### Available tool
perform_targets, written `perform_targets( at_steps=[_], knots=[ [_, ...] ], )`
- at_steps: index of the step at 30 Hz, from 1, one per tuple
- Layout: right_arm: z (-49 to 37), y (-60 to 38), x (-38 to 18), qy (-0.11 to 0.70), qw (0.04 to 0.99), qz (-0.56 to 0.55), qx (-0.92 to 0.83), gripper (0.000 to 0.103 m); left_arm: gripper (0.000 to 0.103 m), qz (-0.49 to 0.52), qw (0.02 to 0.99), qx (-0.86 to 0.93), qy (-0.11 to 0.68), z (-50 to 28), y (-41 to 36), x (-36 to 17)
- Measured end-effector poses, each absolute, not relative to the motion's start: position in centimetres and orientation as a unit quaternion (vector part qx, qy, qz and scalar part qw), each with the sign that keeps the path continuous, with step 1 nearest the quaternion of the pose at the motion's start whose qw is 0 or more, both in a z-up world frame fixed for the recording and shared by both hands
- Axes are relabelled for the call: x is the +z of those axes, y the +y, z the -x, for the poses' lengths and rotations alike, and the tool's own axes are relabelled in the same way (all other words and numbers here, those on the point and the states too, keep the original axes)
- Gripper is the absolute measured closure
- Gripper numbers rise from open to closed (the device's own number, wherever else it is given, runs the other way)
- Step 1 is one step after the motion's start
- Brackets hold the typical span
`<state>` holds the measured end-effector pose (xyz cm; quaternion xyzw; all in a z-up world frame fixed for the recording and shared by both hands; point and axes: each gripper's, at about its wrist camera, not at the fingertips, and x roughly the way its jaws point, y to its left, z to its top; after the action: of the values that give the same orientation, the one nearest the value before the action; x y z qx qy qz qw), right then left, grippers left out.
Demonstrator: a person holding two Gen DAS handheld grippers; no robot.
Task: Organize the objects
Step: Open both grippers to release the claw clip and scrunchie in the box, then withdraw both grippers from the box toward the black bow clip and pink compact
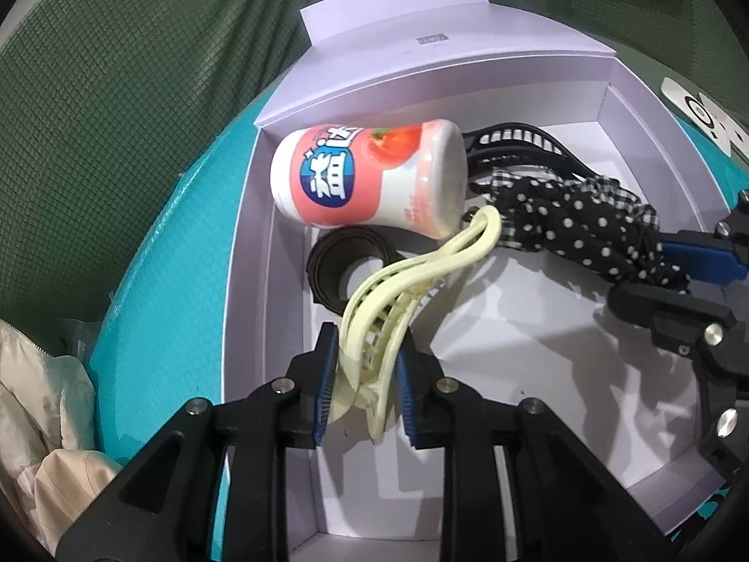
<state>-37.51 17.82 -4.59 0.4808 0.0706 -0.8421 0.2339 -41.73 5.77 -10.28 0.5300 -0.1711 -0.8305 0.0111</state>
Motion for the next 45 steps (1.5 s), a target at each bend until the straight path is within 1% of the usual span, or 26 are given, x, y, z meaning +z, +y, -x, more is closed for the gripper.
perform_targets(
  at_steps=[2, 3, 4, 5, 6, 8, 10, 11, 13, 15, 21, 24, 26, 29, 30, 37, 45],
  knots=[
    [37.5, 17.6, -4.6, 0.074, 0.237, -0.484, -0.839, 0.061, 0.076, -0.528, 0.012, -0.831, -0.176, 41.5, 5.9, -10.2],
    [37.4, 17.4, -4.5, 0.076, 0.239, -0.484, -0.838, 0.057, 0.072, -0.527, 0.011, -0.831, -0.176, 41.4, 5.9, -10.1],
    [37.4, 17.3, -4.5, 0.078, 0.238, -0.483, -0.839, 0.05, 0.067, -0.526, 0.008, -0.832, -0.175, 41.3, 6.1, -10.0],
    [37.3, 17.3, -4.4, 0.082, 0.232, -0.48, -0.842, 0.046, 0.065, -0.526, 0.006, -0.832, -0.174, 41.2, 6.1, -9.9],
    [37.3, 17.2, -4.4, 0.085, 0.228, -0.479, -0.844, 0.045, 0.06, -0.526, 0.006, -0.833, -0.174, 41.2, 6.1, -9.8],
    [37.3, 17.2, -4.3, 0.086, 0.224, -0.479, -0.844, 0.044, 0.055, -0.519, 0.008, -0.837, -0.175, 41.0, 6.1, -9.6],
    [37.2, 17.3, -4.3, 0.087, 0.218, -0.478, -0.846, 0.041, 0.048, -0.512, 0.012, -0.841, -0.175, 40.9, 5.8, -9.6],
    [37.2, 17.4, -4.2, 0.088, 0.212, -0.477, -0.848, 0.039, 0.046, -0.507, 0.011, -0.844, -0.174, 40.8, 5.7, -9.4],
    [37.1, 17.5, -4.1, 0.087, 0.206, -0.477, -0.85, 0.036, 0.04, -0.501, 0.008, -0.848, -0.173, 40.9, 5.6, -9.1],
    [37.1, 17.7, -3.9, 0.081, 0.205, -0.476, -0.851, 0.035, 0.037, -0.494, 0.008, -0.852, -0.173, 40.9, 5.5, -8.9],
    [36.8, 18.0, -2.6, 0.077, 0.197, -0.461, -0.862, 0.034, 0.033, -0.489, 0.004, -0.859, -0.154, 40.6, 4.7, -8.1],
    [36.7, 18.1, -1.6, 0.074, 0.187, -0.451, -0.87, 0.029, 0.032, -0.489, -0.005, -0.861, -0.142, 40.1, 4.8, -7.5],
    [36.5, 18.3, -0.9, 0.07, 0.183, -0.441, -0.876, 0.018, 0.03, -0.488, -0.013, -0.863, -0.134, 39.8, 4.9, -6.9],
    [36.4, 18.8, 0.1, 0.066, 0.169, -0.432, -0.883, 0.006, 0.024, -0.479, -0.013, -0.868, -0.127, 39.4, 4.8, -6.2],
    [36.4, 18.9, 0.5, 0.065, 0.163, -0.43, -0.886, 0.005, 0.022, -0.478, -0.01, -0.87, -0.125, 39.3, 4.9, -5.9],
    [35.9, 20.3, 2.1, 0.054, 0.137, -0.423, -0.894, 0.001, 0.022, -0.474, -0.015, -0.876, -0.087, 38.9, 4.3, -4.5],
    [34.4, 21.6, 4.2, 0.05, 0.117, -0.428, -0.895, 0.0, 0.022, -0.466, -0.011, -0.881, -0.073, 37.3, 3.6, -2.1]
  ],
)
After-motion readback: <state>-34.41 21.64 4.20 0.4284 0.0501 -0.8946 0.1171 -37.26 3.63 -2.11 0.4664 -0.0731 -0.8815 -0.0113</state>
